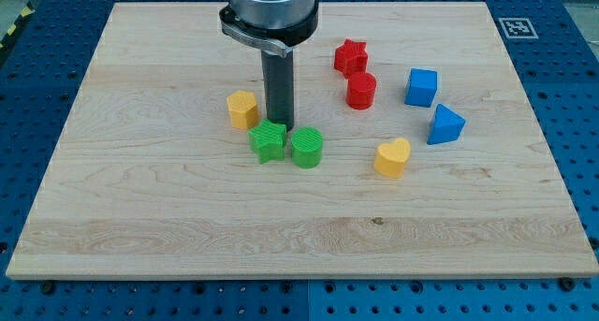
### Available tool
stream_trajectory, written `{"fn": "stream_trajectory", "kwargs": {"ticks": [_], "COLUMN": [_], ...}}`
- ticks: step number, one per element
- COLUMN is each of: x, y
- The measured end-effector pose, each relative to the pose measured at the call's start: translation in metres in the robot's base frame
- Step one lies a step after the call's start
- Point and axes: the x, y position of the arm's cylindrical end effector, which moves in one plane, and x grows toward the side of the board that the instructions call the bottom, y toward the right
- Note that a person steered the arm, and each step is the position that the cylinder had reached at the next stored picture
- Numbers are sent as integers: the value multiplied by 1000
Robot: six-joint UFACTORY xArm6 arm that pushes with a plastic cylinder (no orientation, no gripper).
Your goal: Move the green circle to the bottom right side of the green star
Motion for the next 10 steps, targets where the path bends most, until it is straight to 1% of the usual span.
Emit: {"fn": "stream_trajectory", "kwargs": {"ticks": [2,3,4,6,10], "x": [-8,-5,9,33,37], "y": [-2,23,45,48,41]}}
